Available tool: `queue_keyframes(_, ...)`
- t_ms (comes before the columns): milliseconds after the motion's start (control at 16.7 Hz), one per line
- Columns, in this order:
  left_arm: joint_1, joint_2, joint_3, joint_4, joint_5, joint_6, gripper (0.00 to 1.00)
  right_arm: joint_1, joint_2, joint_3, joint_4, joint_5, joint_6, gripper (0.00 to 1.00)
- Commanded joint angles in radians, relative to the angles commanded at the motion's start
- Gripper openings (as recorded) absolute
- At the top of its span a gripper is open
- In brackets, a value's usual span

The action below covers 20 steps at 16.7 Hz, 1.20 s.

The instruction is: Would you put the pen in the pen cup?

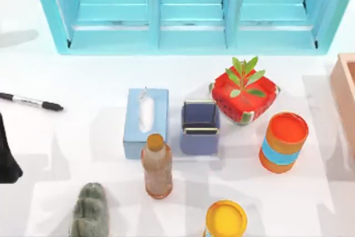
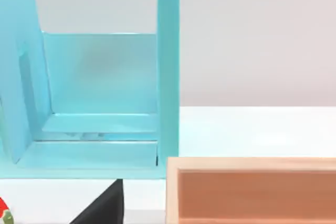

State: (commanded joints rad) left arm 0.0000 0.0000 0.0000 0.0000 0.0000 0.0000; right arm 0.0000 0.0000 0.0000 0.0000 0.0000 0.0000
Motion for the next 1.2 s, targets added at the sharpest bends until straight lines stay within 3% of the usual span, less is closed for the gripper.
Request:
queue_keyframes(240, 0.008, 0.033, 0.013, 0.019, 0.014, -0.032, 1.0, 0.0, 0.0, 0.0, 0.0, 0.0, 0.0, 1.0)
queue_keyframes(480, 0.048, 0.225, 0.077, 0.11, 0.086, -0.205, 1.0, 0.0, 0.0, 0.0, 0.0, 0.0, 0.0, 1.0)
queue_keyframes(1200, 0.208, 1.364, 0.319, 0.457, 0.353, -1.0, 1.0, 0.0, 0.0, 0.0, 0.0, 0.0, 0.0, 1.0)
